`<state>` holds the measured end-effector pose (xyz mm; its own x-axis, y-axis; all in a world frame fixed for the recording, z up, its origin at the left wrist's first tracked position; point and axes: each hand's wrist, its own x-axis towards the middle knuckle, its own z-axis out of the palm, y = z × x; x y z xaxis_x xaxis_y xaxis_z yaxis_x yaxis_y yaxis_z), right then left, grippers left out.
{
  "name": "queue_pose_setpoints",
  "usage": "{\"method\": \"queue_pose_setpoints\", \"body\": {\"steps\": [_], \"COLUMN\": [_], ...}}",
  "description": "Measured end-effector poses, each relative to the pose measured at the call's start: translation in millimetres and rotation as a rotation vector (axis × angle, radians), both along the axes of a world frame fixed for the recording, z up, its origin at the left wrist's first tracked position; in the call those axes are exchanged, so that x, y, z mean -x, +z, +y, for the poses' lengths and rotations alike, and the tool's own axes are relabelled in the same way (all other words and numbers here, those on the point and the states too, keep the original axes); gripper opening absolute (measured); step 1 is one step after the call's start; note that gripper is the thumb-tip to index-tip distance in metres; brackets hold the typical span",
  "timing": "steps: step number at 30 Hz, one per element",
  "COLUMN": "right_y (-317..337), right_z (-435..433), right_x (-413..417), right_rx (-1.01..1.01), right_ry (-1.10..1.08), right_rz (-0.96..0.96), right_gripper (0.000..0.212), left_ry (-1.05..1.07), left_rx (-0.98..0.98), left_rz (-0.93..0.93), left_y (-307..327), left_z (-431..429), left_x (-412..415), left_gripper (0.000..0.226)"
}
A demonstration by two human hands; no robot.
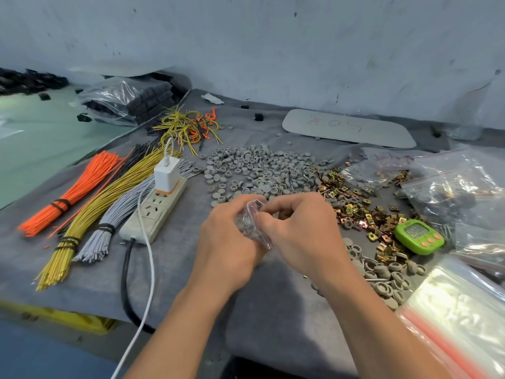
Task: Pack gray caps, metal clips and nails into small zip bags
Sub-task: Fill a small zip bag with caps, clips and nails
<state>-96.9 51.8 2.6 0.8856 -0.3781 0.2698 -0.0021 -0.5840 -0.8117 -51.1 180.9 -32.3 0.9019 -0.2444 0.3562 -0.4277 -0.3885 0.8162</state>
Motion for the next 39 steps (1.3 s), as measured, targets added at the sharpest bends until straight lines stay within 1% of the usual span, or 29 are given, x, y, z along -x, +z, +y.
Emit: {"method": "queue_pose_setpoints", "body": {"steps": [3, 5, 6, 8, 10, 11, 13, 15, 16, 18, 23, 24, 25, 27, 29, 31, 33, 35, 37, 39], "right_y": [0, -2, -4, -9, -17, -21, -29, -34, -35, -35, -31, -30, -29, -23, -13, -6, -3, -6, -11, -12], "right_z": [-2, -6, -9, -11, -3, 4, 22, 36, 41, 44, 40, 35, 28, 14, 4, 0, 5, 13, 19, 23], "right_x": [-1, -2, -3, -4, -5, -5, -7, -8, -8, -9, -8, -8, -7, -8, -10, -11, -12, -15, -17, -19], "right_rx": [-0.098, -0.162, -0.153, -0.064, 0.050, 0.133, 0.353, 0.518, 0.542, 0.520, 0.562, 0.543, 0.464, 0.163, -0.140, -0.297, -0.352, -0.355, -0.318, -0.304], "right_ry": [0.009, -0.047, -0.094, -0.157, -0.108, -0.073, -0.041, -0.057, -0.063, -0.056, -0.059, -0.076, -0.098, -0.091, -0.063, -0.027, 0.029, 0.068, 0.069, 0.067], "right_rz": [-0.028, -0.074, -0.077, -0.003, 0.159, 0.238, 0.352, 0.389, 0.396, 0.410, 0.404, 0.366, 0.313, 0.175, -0.013, -0.133, -0.173, -0.153, -0.103, -0.092], "right_gripper": [0.012, 0.012, 0.014, 0.017, 0.015, 0.018, 0.031, 0.035, 0.031, 0.022, 0.013, 0.011, 0.013, 0.015, 0.015, 0.014, 0.011, 0.007, 0.015, 0.020], "left_ry": [0.011, 0.034, 0.053, 0.112, 0.188, 0.223, 0.275, 0.304, 0.309, 0.316, 0.328, 0.329, 0.325, 0.291, 0.238, 0.189, 0.157, 0.118, 0.097, 0.097], "left_rx": [0.071, 0.121, 0.158, 0.272, 0.403, 0.452, 0.507, 0.512, 0.502, 0.471, 0.440, 0.419, 0.391, 0.329, 0.257, 0.162, 0.071, 0.032, 0.036, 0.067], "left_rz": [0.037, 0.043, 0.047, 0.064, 0.052, 0.036, -0.004, -0.019, -0.017, -0.018, -0.002, 0.012, 0.022, 0.031, 0.032, -0.004, -0.038, -0.035, -0.023, -0.014], "left_y": [-2, -3, -2, -1, 0, 1, 3, 3, 2, 0, -2, -2, -3, -3, -2, -3, -4, -4, -3, -2], "left_z": [3, 7, 9, 15, 21, 24, 27, 28, 28, 28, 29, 29, 29, 26, 22, 16, 11, 8, 8, 8], "left_x": [-2, -6, -8, -14, -19, -21, -24, -24, -24, -23, -23, -23, -23, -22, -19, -15, -11, -6, -5, -6], "left_gripper": [0.054, 0.053, 0.053, 0.052, 0.050, 0.050, 0.048, 0.047, 0.048, 0.051, 0.052, 0.053, 0.055, 0.060, 0.069, 0.074, 0.075, 0.078, 0.079, 0.080]}}
